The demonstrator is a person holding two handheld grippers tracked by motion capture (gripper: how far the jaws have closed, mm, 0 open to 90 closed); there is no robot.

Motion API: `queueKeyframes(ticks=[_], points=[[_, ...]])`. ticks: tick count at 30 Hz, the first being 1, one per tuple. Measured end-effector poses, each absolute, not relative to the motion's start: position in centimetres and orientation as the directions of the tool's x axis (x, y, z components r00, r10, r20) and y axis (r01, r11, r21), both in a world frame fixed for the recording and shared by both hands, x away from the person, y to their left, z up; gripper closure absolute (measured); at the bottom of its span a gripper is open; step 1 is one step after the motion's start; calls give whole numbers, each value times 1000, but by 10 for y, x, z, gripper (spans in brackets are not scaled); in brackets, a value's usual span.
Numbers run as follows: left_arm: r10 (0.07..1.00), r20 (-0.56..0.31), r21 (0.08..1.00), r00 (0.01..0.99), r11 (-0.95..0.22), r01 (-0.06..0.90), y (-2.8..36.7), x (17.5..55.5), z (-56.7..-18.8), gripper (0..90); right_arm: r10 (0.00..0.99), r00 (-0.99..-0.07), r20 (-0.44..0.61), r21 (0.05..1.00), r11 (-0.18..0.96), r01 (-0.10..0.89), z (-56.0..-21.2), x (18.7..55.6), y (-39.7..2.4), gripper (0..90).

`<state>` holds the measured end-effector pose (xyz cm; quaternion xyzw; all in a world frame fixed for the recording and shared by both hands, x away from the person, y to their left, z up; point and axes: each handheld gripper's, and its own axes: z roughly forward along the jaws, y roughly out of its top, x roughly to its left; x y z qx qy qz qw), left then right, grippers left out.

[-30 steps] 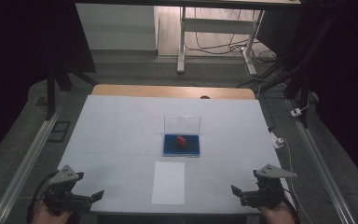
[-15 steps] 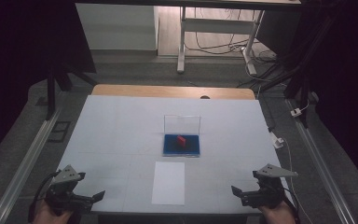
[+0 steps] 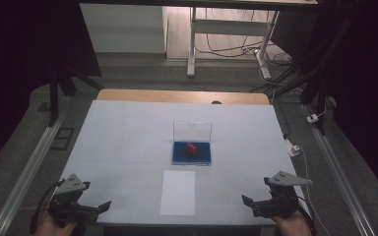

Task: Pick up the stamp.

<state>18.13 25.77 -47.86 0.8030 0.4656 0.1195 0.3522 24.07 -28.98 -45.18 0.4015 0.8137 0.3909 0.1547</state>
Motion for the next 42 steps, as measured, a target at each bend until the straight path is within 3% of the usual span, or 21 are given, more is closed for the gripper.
queueKeyframes(ticks=[42], points=[[836,-124,668,535,-329,667,256,183,-479,7,665,-744,65,759,451,469,-453,287,-228,0]])
